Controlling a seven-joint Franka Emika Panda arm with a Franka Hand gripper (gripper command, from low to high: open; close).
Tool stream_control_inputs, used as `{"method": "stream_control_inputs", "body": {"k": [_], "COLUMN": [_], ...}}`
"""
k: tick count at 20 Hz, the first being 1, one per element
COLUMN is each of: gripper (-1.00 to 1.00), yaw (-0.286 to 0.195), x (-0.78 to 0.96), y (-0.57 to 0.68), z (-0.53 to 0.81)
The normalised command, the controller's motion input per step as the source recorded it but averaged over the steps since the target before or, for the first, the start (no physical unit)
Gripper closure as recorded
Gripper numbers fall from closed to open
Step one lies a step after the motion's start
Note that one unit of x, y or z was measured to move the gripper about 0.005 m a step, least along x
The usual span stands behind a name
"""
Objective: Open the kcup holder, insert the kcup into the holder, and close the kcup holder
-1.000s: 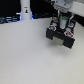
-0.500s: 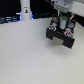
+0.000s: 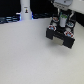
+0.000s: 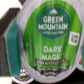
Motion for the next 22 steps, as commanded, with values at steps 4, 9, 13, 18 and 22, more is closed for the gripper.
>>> {"method": "stream_control_inputs", "body": {"k": [4, 9, 13, 18, 22], "gripper": [1.0, 1.0, 1.0, 1.0, -1.0], "yaw": [-0.022, -0.018, -0.007, 0.008, 0.05], "x": [0.09, 0.01, 0.0, 0.02, 0.06], "y": [0.0, -0.03, -0.03, 0.1, 0.15], "z": [-0.1, -0.26, -0.24, -0.15, 0.03]}}
